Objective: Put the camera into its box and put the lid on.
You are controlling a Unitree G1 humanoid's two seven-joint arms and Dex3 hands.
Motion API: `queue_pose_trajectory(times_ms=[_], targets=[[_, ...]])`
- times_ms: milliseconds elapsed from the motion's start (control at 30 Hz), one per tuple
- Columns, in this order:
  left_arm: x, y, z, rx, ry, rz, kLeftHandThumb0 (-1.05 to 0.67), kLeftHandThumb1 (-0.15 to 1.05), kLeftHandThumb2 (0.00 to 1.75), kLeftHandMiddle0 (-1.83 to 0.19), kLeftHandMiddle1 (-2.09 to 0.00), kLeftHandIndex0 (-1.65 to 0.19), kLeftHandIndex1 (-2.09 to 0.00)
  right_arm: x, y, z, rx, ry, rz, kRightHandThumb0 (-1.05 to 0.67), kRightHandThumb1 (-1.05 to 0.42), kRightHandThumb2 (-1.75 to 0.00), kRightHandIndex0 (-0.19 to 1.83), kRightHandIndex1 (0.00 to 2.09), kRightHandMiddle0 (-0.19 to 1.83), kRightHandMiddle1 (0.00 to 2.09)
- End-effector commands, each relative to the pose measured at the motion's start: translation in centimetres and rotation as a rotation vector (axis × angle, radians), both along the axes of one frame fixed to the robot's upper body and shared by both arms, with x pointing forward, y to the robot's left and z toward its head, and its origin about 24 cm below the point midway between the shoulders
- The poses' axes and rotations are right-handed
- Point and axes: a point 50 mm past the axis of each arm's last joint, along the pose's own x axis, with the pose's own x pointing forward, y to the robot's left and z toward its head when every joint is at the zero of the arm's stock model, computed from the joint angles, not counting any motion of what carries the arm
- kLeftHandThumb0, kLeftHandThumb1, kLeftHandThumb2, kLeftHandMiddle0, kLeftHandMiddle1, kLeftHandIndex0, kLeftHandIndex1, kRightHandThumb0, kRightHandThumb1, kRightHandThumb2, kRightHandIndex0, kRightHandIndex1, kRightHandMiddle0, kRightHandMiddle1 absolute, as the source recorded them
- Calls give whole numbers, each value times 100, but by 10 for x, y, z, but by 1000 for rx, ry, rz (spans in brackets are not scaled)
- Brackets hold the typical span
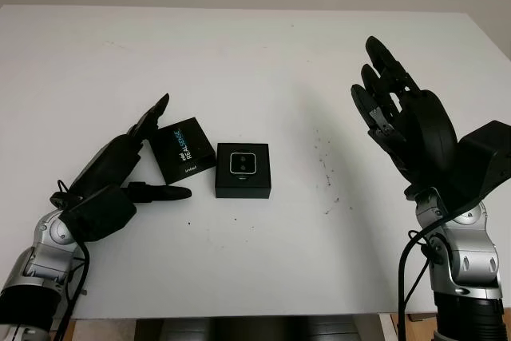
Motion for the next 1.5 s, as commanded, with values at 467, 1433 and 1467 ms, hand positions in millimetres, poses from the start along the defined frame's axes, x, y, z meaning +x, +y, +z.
queue_pose_trajectory(times_ms=[467, 1433, 1467], targets=[[11, -6, -6, -85, -48, 27, -76, 81, 6, 0, -8, 3, -8, -4, -2, -5, -30, 14, 14, -62, -105, -28, -2, 4, 5, 4], [11, -5, -9, 22, -55, 16, -48, 85, 5, -30, -12, -35, -16, -7, -5, -6, -25, 15, 17, -59, -105, -30, -1, 5, 5, 5], [11, -5, -9, 11, -59, 17, -44, 85, 5, -33, -14, -38, -17, -7, -5, -6, -22, 17, 13, -59, -105, -30, 0, 6, 6, 5]])
